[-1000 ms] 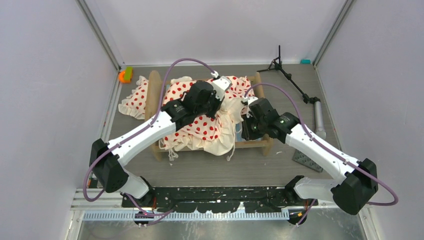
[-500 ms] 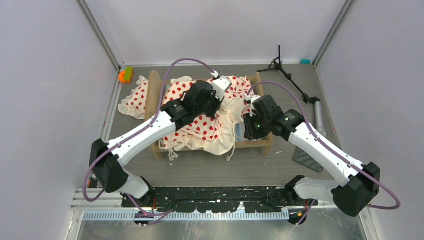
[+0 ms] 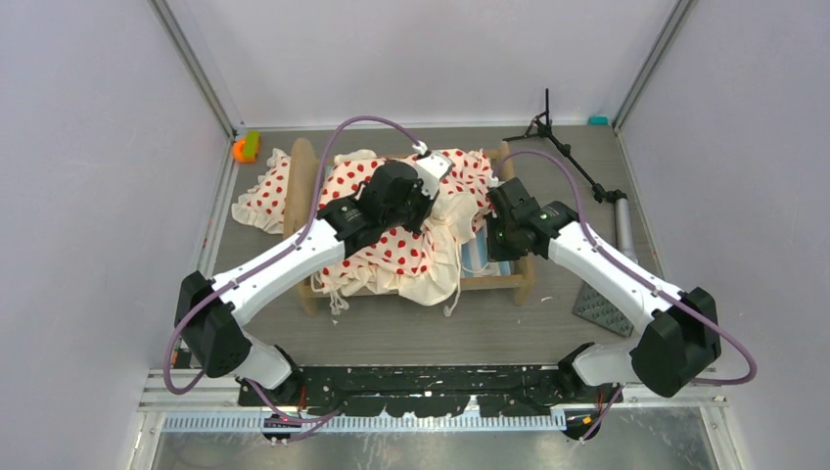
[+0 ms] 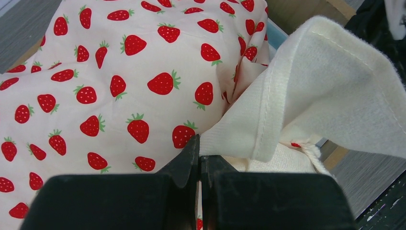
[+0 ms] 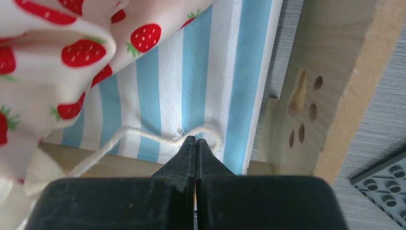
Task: Set up the pet bed
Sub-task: Cross the ropes on the bed frame.
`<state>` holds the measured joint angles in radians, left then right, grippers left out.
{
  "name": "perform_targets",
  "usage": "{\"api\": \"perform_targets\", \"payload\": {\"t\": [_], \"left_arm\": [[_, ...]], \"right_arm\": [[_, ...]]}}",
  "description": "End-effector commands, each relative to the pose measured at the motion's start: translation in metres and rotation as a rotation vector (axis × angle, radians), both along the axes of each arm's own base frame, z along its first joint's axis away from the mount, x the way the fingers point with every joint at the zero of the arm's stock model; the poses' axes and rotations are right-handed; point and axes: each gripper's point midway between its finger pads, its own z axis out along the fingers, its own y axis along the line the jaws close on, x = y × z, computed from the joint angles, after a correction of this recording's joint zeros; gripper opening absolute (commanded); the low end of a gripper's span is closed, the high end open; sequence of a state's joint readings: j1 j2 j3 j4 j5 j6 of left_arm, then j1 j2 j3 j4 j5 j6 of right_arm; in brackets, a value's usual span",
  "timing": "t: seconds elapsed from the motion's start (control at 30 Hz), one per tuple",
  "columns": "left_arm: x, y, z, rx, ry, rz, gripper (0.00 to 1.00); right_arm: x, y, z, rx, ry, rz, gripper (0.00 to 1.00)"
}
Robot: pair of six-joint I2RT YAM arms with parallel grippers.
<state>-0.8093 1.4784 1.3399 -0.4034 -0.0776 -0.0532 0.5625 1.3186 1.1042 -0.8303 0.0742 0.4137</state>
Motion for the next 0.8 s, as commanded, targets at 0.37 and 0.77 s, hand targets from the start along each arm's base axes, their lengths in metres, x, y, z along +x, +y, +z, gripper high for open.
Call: {"api": "perform_targets", "payload": {"t": [0.37, 0.77], "left_arm": [[-0.003, 0.002, 0.012, -0.072, -0.022, 0.013, 0.00], [-0.001, 0.002, 0.008, -0.057, -0.024, 0.012, 0.00]], "right_arm": [[0.015, 0.016, -0.034, -0.012, 0.089, -0.002, 0.00], [-0.033, 0.026, -0.030, 0.040, 0.310, 0.152, 0.00]]}}
